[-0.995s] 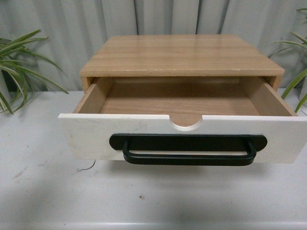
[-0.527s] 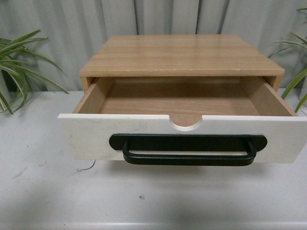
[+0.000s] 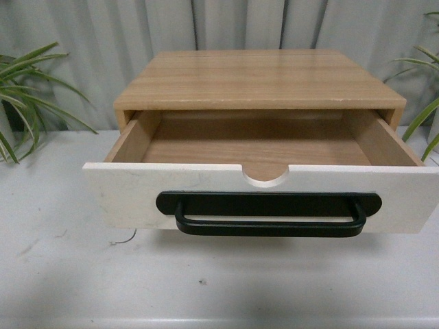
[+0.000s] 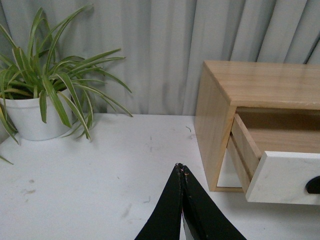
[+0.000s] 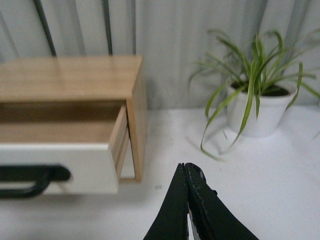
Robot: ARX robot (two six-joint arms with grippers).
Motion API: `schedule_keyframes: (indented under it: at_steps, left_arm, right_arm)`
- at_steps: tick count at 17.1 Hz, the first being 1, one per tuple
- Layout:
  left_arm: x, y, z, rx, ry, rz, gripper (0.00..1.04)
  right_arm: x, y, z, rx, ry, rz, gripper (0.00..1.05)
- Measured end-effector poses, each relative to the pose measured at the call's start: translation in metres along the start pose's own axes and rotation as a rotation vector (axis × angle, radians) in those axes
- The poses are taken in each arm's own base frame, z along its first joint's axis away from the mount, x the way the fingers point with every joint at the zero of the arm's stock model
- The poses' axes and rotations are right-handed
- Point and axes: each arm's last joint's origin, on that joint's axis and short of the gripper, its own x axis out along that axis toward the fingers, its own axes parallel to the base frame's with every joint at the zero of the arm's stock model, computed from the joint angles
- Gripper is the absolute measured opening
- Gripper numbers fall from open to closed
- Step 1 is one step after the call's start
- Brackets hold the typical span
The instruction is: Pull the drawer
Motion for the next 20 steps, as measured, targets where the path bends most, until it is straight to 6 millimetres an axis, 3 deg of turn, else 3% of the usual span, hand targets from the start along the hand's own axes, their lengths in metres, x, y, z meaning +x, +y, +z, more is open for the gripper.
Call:
schedule_keyframes:
  at_steps: [2,7,8,20]
  left_arm:
    - [-0.002,0.000,0.000,0.000,-0.002,0.000,0.02]
    - [-0.013,0.000,-0.006,0.000,0.042,0.001,0.02]
    - [-0.015,0.000,0.000,0.000,-0.012,-0.002,0.02]
    - [-0.015,0.000,-0.003,0.000,0.012,0.001,0.02]
  right_arm:
    - [-0.009,0.000,-0.001,0.002,-0.016,0.000,0.02]
    - [-0.009,0.000,-0.001,0.002,-0.009,0.000,0.02]
    - [-0.009,0.000,-0.001,0.002,-0.008,0.000,0.02]
    - [-0.009,0.000,-0.001,0.002,-0.008,0.000,0.02]
